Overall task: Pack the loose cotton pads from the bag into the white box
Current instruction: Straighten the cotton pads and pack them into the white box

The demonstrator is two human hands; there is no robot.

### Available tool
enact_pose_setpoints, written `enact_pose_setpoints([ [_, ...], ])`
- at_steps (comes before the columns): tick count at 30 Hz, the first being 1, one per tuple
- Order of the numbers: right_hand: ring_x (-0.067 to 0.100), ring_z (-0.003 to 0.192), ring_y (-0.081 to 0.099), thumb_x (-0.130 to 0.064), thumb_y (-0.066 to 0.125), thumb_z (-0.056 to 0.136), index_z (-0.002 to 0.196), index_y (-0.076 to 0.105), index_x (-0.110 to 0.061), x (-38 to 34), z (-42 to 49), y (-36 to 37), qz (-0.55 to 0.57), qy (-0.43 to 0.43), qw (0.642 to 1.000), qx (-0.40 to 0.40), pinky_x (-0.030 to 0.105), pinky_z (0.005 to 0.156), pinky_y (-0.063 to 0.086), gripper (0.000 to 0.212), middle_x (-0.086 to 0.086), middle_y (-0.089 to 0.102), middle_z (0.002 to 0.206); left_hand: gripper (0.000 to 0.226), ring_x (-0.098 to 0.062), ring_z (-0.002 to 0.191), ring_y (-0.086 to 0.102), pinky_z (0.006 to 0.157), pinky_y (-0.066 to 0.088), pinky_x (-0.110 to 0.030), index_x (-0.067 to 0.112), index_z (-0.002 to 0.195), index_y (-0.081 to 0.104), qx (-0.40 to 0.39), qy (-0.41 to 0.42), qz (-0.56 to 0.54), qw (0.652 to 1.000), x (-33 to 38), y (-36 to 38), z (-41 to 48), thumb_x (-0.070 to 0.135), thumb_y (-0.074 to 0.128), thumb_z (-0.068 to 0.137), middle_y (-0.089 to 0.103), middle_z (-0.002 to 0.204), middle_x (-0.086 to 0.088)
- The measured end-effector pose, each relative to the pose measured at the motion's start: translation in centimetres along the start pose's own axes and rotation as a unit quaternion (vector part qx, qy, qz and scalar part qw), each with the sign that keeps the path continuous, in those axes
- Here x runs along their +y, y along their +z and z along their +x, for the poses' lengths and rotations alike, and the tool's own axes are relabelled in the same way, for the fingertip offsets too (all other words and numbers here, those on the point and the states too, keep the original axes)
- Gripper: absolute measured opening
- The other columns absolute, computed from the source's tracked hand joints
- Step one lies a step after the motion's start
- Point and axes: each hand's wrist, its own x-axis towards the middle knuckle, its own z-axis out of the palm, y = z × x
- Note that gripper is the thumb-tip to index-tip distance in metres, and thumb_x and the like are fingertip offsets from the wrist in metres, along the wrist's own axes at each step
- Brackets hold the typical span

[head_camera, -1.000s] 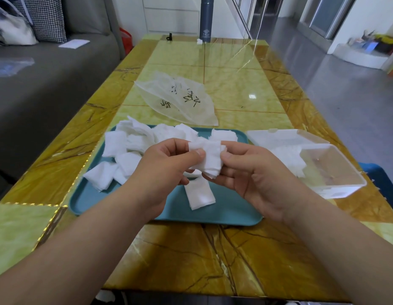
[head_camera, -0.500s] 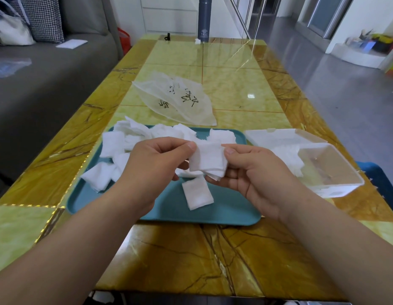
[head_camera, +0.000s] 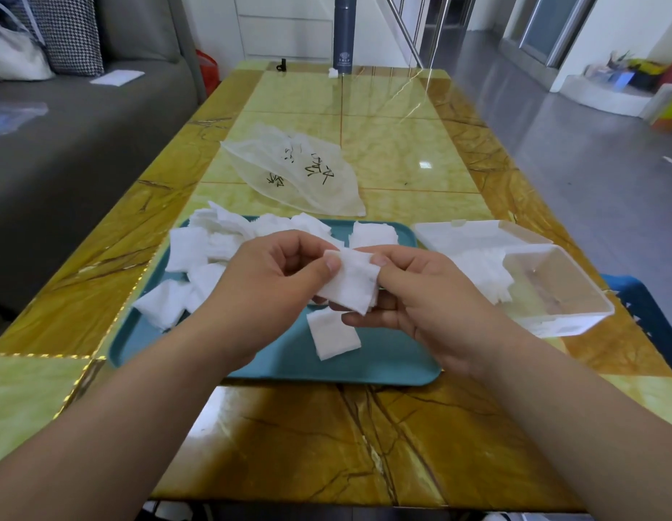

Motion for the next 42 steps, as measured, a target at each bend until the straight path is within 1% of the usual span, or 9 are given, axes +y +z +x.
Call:
enact_pose_setpoints([
  [14,0.04,0.107,0.075,-0.019,0.051,0.107,0.126,0.068,0.001,0.0,0.2,-0.2,0.049,0.001,0.998,-0.047,0.05,0.094,0.061,0.032,0.027,0.075,0.114,0.006,0.002,0.051,0.059,0.048,0.043,-0.009,0.01,0.098,0.074,0.048,0.002,0.005,0.999,-0.4,0.5,0.2,0.013,0.068,0.098,0.072,0.068,0.007],
  [19,0.034,0.102,0.076,0.002,0.064,0.098,0.116,0.073,-0.007,1.0,0.4,-0.6,-0.084,-0.067,0.994,0.012,0.044,0.086,0.065,0.022,0.018,0.079,0.102,0.017,-0.004,0.063,0.06,0.057,0.047,-0.015,0.025,0.105,0.07,0.024,0.023,0.07,0.997,-1.1,0.0,0.5,0.02,0.078,0.09,0.068,0.077,0.007],
  [22,0.032,0.093,0.075,0.003,0.063,0.096,0.099,0.078,-0.025,1.4,0.6,-1.2,-0.249,-0.11,0.961,0.041,0.051,0.087,0.062,0.032,0.007,0.08,0.093,0.023,-0.004,0.056,0.051,0.055,0.04,-0.017,0.031,0.104,0.072,-0.034,0.024,0.174,0.984,-1.8,-0.2,0.5,0.024,0.082,0.085,0.061,0.068,0.009],
  [24,0.033,0.093,0.071,-0.002,0.064,0.095,0.097,0.078,-0.028,1.7,0.5,-1.6,-0.32,-0.114,0.94,0.039,0.046,0.084,0.058,0.029,0.004,0.079,0.093,0.004,-0.002,0.052,0.047,0.051,0.036,-0.015,0.025,0.088,0.077,-0.047,0.031,0.199,0.978,-2.2,0.3,0.3,0.024,0.081,0.086,0.057,0.059,0.01],
  [28,0.002,0.09,0.069,-0.028,0.074,0.093,0.108,0.076,-0.03,2.5,0.3,-1.9,-0.325,-0.081,0.941,0.052,0.021,0.079,0.054,0.016,-0.014,0.076,0.1,0.018,-0.002,0.049,0.047,0.048,0.035,-0.015,0.027,0.071,0.07,-0.035,0.05,0.268,0.961,-3.2,2.0,0.1,0.031,0.077,0.086,0.056,0.052,0.012],
  [30,-0.005,0.084,0.064,-0.036,0.066,0.098,0.106,0.076,-0.031,2.9,0.6,-2.0,-0.341,-0.077,0.935,0.066,0.017,0.075,0.047,0.014,-0.019,0.073,0.092,0.014,-0.001,0.051,0.05,0.051,0.038,-0.019,0.03,0.074,0.069,-0.033,0.045,0.29,0.955,-3.6,2.4,0.2,0.032,0.076,0.086,0.059,0.055,0.012],
  [34,0.004,0.091,0.066,-0.03,0.059,0.103,0.103,0.077,-0.028,3.5,1.0,-1.9,-0.38,-0.078,0.919,0.073,0.025,0.08,0.052,0.019,-0.009,0.076,0.095,0.006,0.0,0.057,0.057,0.056,0.046,-0.022,0.032,0.089,0.073,-0.066,0.028,0.29,0.954,-3.9,2.5,0.1,0.031,0.077,0.085,0.069,0.067,0.007],
  [39,-0.005,0.083,0.068,-0.044,0.08,0.086,0.106,0.076,-0.03,3.2,1.0,-2.1,-0.334,-0.091,0.936,0.071,0.013,0.072,0.051,0.025,-0.014,0.076,0.095,0.01,0.001,0.053,0.052,0.05,0.038,-0.013,0.025,0.08,0.072,-0.025,0.039,0.272,0.961,-3.7,2.2,0.6,0.031,0.076,0.088,0.063,0.06,0.009],
  [42,-0.002,0.088,0.07,-0.026,0.083,0.085,0.104,0.077,-0.027,3.1,1.0,-2.4,-0.348,-0.1,0.928,0.081,0.012,0.076,0.052,0.019,-0.013,0.077,0.095,0.01,0.002,0.06,0.059,0.06,0.047,-0.018,0.029,0.09,0.071,-0.048,0.012,0.287,0.957,-3.4,1.1,0.9,0.031,0.079,0.085,0.068,0.07,0.013],
])
